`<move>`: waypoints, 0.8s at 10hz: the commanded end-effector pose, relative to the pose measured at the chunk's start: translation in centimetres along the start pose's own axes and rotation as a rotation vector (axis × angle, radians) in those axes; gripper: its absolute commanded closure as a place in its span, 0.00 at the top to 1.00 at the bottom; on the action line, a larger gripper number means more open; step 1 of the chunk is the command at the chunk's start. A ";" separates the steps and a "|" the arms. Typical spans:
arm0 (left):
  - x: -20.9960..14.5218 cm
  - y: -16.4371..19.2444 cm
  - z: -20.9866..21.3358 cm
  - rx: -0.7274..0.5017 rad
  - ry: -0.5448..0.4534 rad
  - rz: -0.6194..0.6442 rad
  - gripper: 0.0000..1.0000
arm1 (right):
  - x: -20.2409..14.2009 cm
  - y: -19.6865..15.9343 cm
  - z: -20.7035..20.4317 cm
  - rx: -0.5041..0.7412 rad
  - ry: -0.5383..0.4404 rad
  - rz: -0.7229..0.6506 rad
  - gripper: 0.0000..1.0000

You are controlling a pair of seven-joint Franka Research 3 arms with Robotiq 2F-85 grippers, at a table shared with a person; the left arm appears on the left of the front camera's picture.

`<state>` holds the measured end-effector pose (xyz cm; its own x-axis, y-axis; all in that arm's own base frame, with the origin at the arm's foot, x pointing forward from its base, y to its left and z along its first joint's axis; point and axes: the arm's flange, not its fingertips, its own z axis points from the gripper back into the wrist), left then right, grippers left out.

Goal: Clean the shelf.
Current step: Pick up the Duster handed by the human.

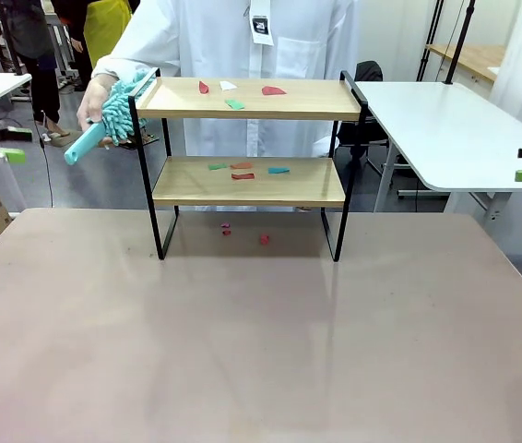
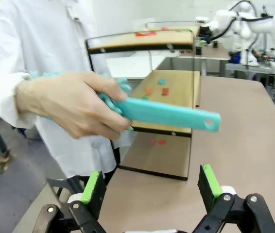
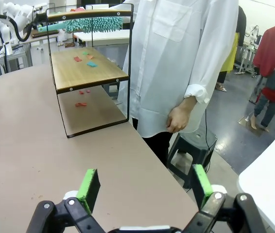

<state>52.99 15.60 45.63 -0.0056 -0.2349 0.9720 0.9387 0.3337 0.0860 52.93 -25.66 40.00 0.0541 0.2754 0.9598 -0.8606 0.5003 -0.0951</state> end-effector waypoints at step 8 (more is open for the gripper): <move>20.8 -9.9 -5.1 0.454 0.634 0.388 1.00 | 0.7 0.1 -0.3 -0.012 0.015 -0.010 1.00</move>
<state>46.46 4.38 63.92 0.5255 -0.4842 0.6996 0.6554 0.7547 0.0300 52.91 -25.68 39.96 0.0536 0.2821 0.9579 -0.8610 0.4990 -0.0987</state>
